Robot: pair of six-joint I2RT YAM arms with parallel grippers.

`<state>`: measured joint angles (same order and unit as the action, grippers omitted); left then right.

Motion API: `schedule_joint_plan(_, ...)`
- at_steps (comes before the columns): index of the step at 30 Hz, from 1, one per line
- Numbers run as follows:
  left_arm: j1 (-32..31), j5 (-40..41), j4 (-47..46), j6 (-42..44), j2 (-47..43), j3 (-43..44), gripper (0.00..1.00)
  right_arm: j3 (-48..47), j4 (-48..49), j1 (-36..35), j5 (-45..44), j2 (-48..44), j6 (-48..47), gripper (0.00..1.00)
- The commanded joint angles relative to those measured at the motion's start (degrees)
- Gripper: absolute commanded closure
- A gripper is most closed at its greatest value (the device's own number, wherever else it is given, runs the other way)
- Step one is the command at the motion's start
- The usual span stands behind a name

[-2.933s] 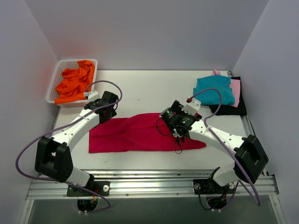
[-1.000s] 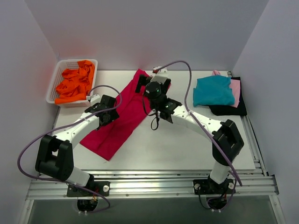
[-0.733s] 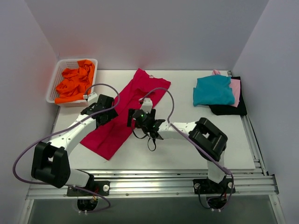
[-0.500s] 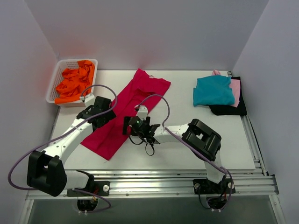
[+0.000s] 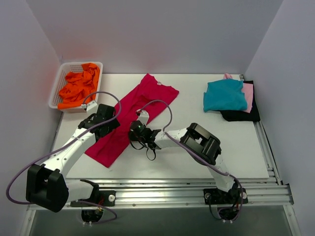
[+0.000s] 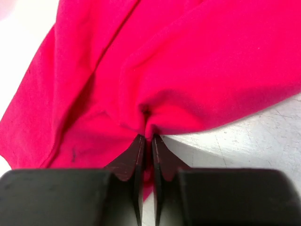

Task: Fold and stack the t-shirts
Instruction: Rotate the tshirt 90 degrees

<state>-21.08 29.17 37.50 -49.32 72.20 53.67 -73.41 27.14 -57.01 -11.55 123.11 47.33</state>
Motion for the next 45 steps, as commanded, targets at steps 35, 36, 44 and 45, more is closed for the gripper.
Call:
schedule_joint_plan(35,-26.28,-5.26,3.11,-7.36,-10.77,-10.42,0.0,30.15,-54.99,-3.18,-32.58,-57.18,20.07,0.06)
schedule_joint_plan(36,-27.25,-5.7,2.5,-7.72,-10.51,-10.86,0.0,31.56,-54.56,-5.71,-31.7,-58.84,21.39,0.07)
schedule_joint_plan(44,-37.01,-8.6,-6.29,-11.84,-4.8,-16.05,0.05,43.16,-49.21,-11.98,-23.27,-61.24,29.13,0.47)
schedule_joint_plan(45,-38.32,-8.78,-7.25,-12.2,-4.01,-16.92,0.05,45.35,-45.54,-12.33,-22.38,-60.63,29.39,0.51)
